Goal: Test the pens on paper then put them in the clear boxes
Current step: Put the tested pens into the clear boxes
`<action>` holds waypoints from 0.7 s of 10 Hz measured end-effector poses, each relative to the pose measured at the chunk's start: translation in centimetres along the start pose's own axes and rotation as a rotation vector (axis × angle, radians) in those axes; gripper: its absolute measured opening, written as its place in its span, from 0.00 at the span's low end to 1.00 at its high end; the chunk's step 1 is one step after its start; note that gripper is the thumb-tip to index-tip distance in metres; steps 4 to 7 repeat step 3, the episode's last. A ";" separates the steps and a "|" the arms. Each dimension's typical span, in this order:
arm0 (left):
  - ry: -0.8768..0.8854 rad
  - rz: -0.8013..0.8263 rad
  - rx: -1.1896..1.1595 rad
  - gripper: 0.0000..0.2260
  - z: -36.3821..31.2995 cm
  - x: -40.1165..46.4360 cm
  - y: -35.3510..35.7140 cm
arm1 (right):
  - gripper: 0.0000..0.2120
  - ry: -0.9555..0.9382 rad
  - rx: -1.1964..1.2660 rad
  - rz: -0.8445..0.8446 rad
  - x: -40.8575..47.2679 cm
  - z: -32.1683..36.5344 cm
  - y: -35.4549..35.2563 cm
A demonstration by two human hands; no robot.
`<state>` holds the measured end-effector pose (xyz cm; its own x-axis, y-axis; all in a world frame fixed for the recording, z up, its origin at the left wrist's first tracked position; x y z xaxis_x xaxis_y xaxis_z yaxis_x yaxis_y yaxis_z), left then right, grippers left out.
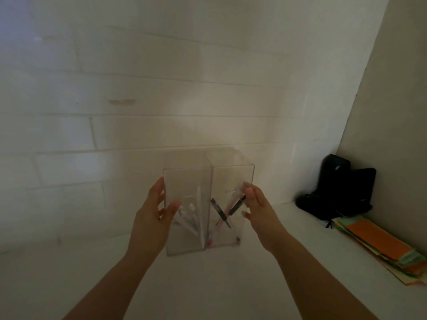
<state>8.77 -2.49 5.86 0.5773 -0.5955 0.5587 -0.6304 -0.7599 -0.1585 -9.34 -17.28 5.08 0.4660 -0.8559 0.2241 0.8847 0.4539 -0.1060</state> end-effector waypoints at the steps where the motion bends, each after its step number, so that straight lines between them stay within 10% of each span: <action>1: 0.000 -0.028 0.008 0.22 0.2 0.8 0.1 | 0.19 -0.016 -0.031 -0.020 1.3 -0.4 0.7; 7: -0.024 -0.043 -0.119 0.23 0.7 1.0 0.3 | 0.22 0.015 -0.013 -0.007 1.8 -1.0 1.2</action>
Point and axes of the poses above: each hand's wrist, its own x-axis towards the middle knuckle, its own y-axis out of the palm, z = x × y, the point moved 6 cm from there along x, towards the middle knuckle
